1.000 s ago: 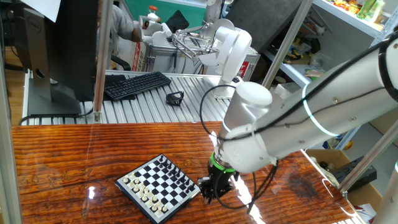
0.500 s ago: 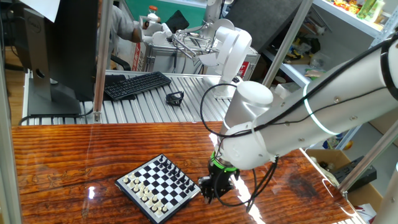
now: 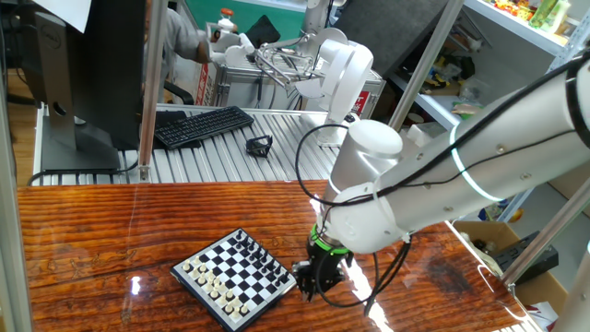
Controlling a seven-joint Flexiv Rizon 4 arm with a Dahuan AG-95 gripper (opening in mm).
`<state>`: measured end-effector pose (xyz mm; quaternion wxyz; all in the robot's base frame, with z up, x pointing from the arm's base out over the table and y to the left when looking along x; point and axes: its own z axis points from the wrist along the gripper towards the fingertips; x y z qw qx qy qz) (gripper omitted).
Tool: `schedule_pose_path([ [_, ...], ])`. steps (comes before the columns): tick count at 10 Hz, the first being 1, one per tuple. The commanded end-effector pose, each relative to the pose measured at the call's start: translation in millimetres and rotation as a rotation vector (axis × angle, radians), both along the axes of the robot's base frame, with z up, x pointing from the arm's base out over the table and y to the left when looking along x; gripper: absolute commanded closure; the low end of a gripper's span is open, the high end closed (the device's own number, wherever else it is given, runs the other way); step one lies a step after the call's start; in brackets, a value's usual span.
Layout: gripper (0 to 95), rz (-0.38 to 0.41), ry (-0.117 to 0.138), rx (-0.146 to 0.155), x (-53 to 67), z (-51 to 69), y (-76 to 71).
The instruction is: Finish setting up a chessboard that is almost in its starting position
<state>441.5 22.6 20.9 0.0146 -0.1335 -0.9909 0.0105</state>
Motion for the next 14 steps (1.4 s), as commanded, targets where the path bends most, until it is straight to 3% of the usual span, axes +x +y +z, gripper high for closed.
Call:
schedule_pose_path([
  [1,95.0,-0.012,0.026,-0.008,-2.3,12.4,7.3],
  [5,95.0,-0.017,0.051,-0.013,-6.4,41.0,7.2],
  [7,95.0,-0.045,0.05,-0.005,-15.6,65.1,10.6],
  [10,95.0,-0.061,0.037,0.005,-29.3,83.2,16.5],
  [11,95.0,-0.07,0.026,0.023,-33.7,85.5,16.8],
  [14,95.0,-0.083,0.003,0.027,-46.6,84.9,19.6],
])
